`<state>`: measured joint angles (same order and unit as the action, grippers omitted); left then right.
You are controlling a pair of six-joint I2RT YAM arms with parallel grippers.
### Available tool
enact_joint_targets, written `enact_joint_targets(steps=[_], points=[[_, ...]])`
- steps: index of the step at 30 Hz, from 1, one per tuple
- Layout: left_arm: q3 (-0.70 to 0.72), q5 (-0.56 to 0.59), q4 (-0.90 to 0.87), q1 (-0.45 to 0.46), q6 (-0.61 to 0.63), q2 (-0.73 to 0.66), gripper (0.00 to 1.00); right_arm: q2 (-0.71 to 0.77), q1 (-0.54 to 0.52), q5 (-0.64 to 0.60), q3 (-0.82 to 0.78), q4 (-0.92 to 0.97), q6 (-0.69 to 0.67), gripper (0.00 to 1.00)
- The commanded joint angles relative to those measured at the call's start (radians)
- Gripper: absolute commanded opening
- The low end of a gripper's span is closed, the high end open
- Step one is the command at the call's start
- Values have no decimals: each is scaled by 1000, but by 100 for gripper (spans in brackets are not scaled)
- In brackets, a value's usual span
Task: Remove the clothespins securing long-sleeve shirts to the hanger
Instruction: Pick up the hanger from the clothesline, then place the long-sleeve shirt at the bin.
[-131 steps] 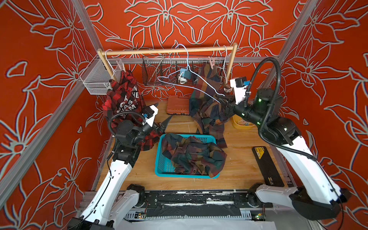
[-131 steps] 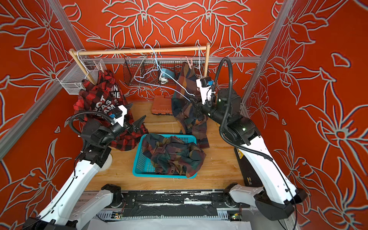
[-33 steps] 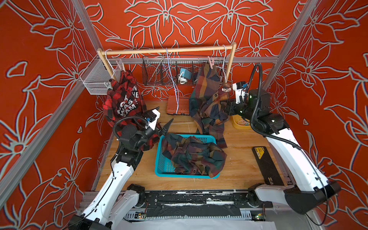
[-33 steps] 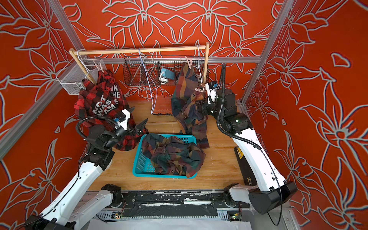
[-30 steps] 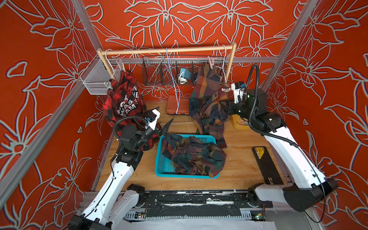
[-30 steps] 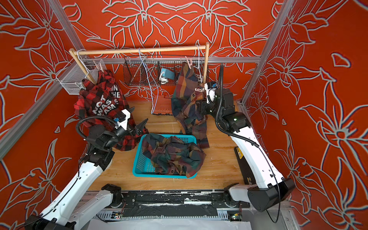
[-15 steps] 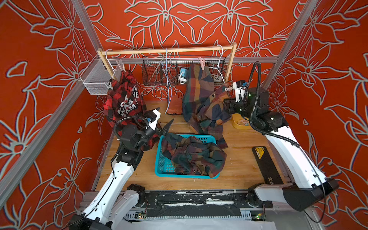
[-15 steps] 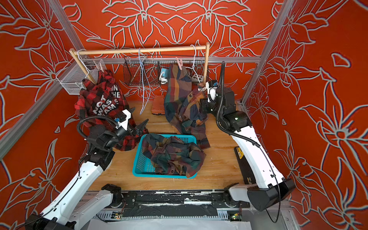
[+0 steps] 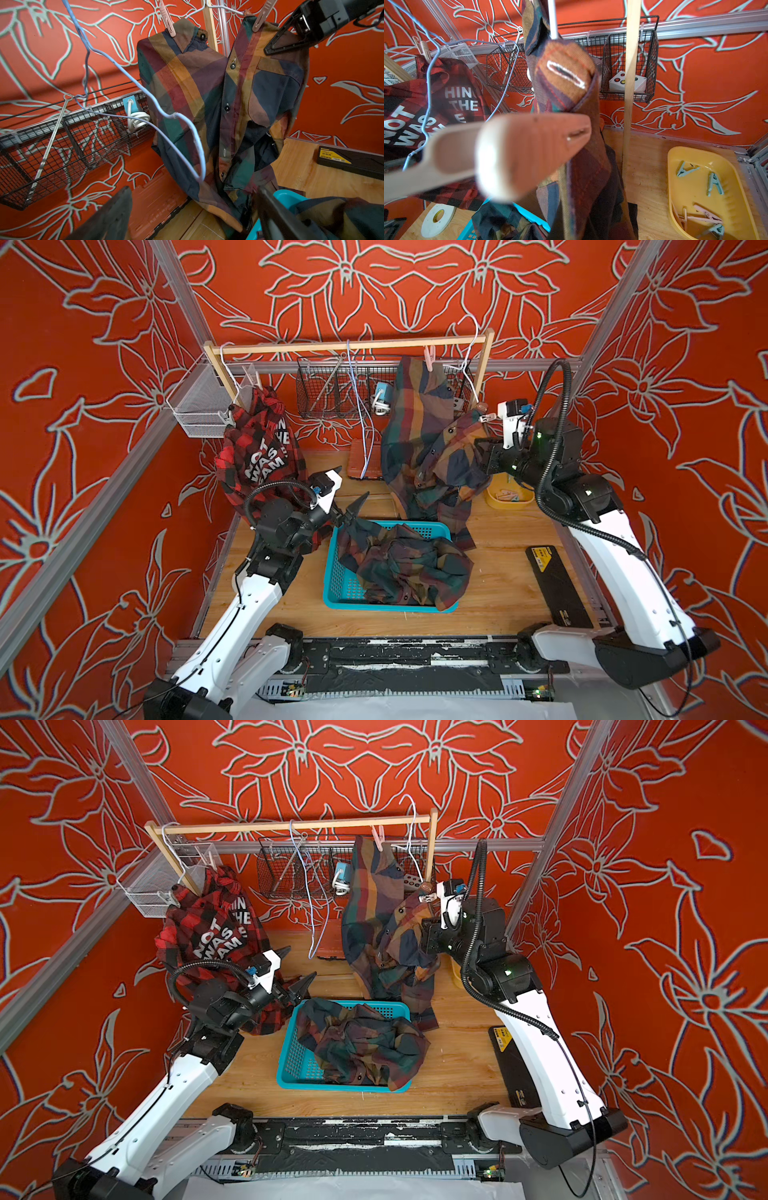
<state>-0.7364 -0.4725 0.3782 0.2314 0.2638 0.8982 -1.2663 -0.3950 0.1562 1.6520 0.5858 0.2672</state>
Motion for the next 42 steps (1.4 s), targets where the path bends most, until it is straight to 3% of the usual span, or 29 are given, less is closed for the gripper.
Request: enact_joint_targets(steps=[1, 14, 27, 34, 37, 40, 42], points=[[-3, -6, -6, 28, -5, 13, 89, 53, 3, 15, 31, -31, -23, 0], [24, 78, 24, 108, -72, 82, 88, 169, 2, 86, -43, 12, -26, 0], [-23, 148, 177, 132, -159, 304, 87, 216, 3, 119, -96, 36, -30, 0], [-125, 133, 223, 135, -175, 469, 86, 257, 2, 148, -120, 49, -24, 0], [-169, 120, 245, 143, -181, 533, 82, 279, 2, 168, -133, 45, -15, 0], [-211, 105, 267, 150, -198, 592, 71, 293, 2, 192, -148, 35, -3, 0], [-238, 93, 276, 160, -207, 625, 57, 304, 3, 206, -163, 21, 6, 0]])
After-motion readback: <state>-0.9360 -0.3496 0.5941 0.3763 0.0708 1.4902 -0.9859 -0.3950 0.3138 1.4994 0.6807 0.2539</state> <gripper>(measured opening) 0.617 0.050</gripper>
